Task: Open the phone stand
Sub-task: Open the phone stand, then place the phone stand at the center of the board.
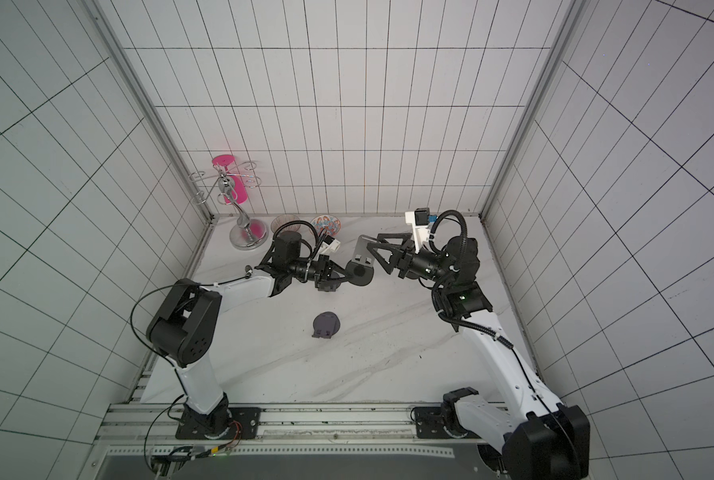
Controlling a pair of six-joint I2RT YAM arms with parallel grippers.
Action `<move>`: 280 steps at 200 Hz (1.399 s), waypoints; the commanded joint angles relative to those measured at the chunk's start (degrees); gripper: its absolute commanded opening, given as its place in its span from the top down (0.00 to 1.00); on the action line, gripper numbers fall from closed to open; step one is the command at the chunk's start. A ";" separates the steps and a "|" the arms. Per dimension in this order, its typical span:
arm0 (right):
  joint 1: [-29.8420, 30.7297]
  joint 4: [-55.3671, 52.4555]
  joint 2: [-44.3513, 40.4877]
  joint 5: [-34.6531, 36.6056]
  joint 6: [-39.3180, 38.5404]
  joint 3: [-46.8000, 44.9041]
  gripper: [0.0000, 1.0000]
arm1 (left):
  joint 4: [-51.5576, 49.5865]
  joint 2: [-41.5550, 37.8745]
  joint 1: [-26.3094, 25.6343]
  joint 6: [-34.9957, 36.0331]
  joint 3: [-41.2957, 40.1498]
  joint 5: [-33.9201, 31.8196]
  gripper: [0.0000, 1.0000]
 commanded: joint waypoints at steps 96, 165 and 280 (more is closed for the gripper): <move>-5.51 16.82 14.81 -8.55 11.31 -1.09 0.10 | 22.17 4.10 0.71 -11.56 -1.85 3.21 1.00; -2.34 14.30 19.59 -9.68 9.29 2.77 0.15 | 23.39 5.29 0.90 -12.59 -1.28 3.54 1.00; 0.82 21.87 27.57 -12.22 13.68 7.97 0.48 | 12.28 4.11 0.65 -4.82 -0.96 3.63 1.00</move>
